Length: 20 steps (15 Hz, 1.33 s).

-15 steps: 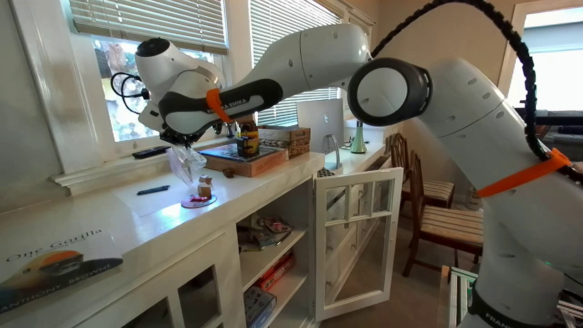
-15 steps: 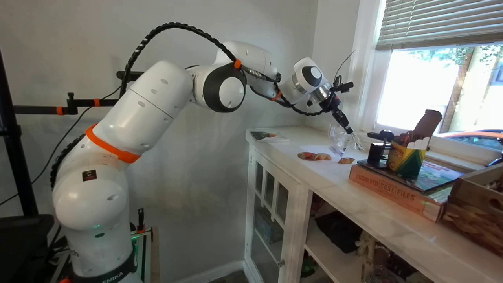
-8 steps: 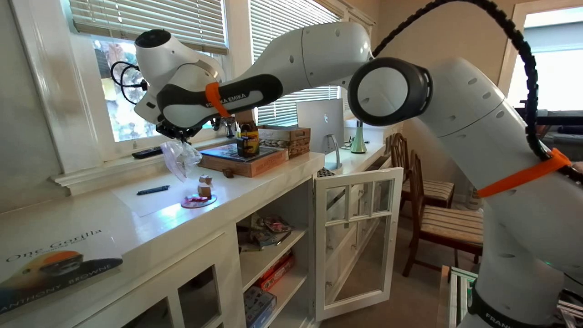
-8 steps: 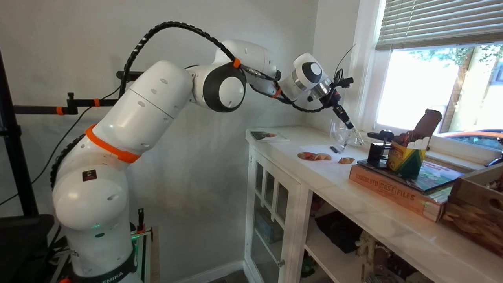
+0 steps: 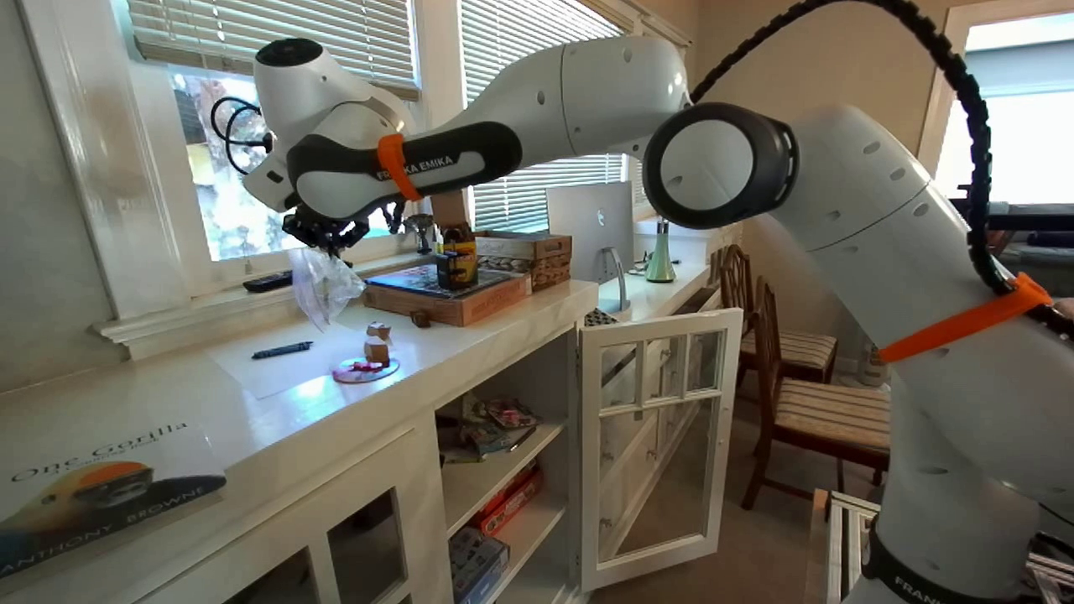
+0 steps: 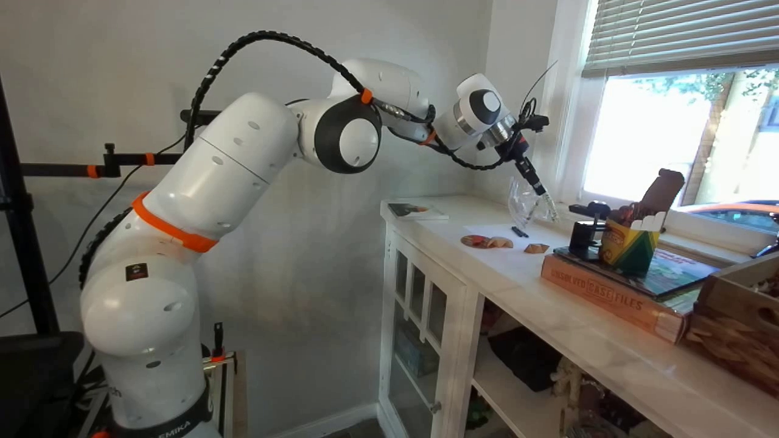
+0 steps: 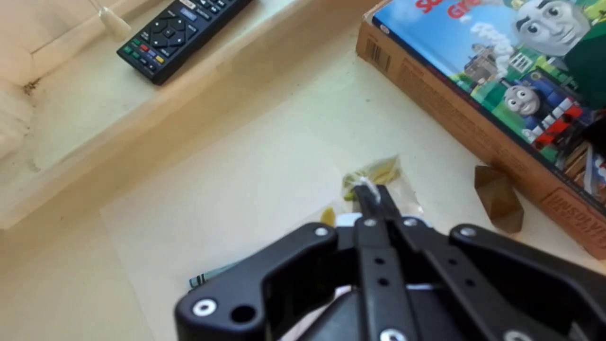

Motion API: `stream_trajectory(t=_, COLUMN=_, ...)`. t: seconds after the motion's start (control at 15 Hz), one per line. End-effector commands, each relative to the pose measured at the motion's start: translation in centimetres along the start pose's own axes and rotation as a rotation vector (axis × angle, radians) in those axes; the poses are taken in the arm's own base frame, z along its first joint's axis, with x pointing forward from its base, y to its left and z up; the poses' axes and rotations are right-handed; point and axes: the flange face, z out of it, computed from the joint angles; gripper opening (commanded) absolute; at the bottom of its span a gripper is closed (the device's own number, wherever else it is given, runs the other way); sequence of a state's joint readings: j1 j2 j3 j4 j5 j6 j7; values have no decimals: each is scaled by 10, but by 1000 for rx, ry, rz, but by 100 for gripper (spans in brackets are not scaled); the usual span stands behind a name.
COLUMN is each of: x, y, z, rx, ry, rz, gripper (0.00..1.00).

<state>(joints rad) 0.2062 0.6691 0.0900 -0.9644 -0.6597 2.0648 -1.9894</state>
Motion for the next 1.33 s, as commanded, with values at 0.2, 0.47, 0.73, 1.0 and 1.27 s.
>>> stream_trajectory(t=0.2, x=-4, y=-5, z=-4, rx=-27, ry=80, rz=6, gripper=0)
stream_trajectory(t=0.47, x=-7, y=-10, z=0, rx=21, ry=40, rz=-4, gripper=0)
stream_trajectory(t=0.73, x=-6, y=-14, z=-1, rx=-38, ry=216, rz=97, gripper=0)
stream_trajectory(t=1.0, x=-17, y=-19, z=0, rx=-31, ry=186, rz=169, gripper=0)
stream_trajectory(t=1.27, x=-25, y=-24, z=0, rx=44, ry=32, rz=80, gripper=0)
